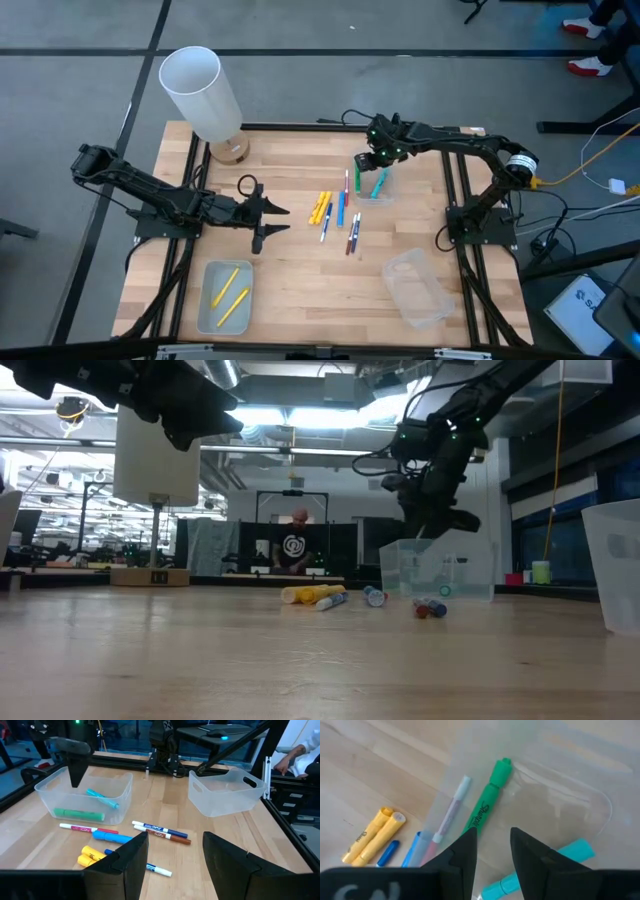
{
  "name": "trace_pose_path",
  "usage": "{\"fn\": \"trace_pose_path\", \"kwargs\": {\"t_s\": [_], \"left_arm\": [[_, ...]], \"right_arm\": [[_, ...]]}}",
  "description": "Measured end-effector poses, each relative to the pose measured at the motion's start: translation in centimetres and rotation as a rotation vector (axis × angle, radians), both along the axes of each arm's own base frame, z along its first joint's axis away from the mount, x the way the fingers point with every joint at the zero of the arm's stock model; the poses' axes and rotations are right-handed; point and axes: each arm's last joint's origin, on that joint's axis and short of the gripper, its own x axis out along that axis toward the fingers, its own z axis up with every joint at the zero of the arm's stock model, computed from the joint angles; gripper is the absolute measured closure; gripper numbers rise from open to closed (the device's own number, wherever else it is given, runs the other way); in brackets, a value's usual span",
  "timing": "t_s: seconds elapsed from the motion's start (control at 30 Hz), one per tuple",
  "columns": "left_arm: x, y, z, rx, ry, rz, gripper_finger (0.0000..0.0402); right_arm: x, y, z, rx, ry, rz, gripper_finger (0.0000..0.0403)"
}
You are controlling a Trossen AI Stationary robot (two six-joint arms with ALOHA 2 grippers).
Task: Pick & Place Markers
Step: Put the left yellow highlighter pen into the top transparent bin
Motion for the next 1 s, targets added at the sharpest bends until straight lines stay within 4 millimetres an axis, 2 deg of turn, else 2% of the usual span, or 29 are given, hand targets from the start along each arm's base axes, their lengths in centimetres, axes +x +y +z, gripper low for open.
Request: {"fn": "trace_pose_path", "kwargs": {"t_s": [0.17,0.37,0.7,0.9,1.0], "left_arm": [[0.0,0.0,0.0,0.014,0.001,-0.003,0.0217],[0.0,0.0,0.0,0.016,0.001,-0.004,0.0217],[0.0,0.0,0.0,0.016,0.001,-0.004,0.0217],[0.0,0.0,0.0,0.014,-0.003,-0.004,0.0217],[0.0,0.0,0.0,0.001,-0.004,-0.002,0.0217]], "right_arm": [[0.1,0.3,1.3,-0.043,-0.034,0.043,0.0285],[-0.6,2.1,4.4,-0.185,-0.075,0.063,0.0285],[-2.0,7.7,9.2,-0.442,-0.171,0.248,0.0285],[-4.3,11.0,10.7,-0.533,-0.254,0.353,0.0285],[-5.5,12.3,10.8,-0.559,-0.324,0.392,0.0285]]}}
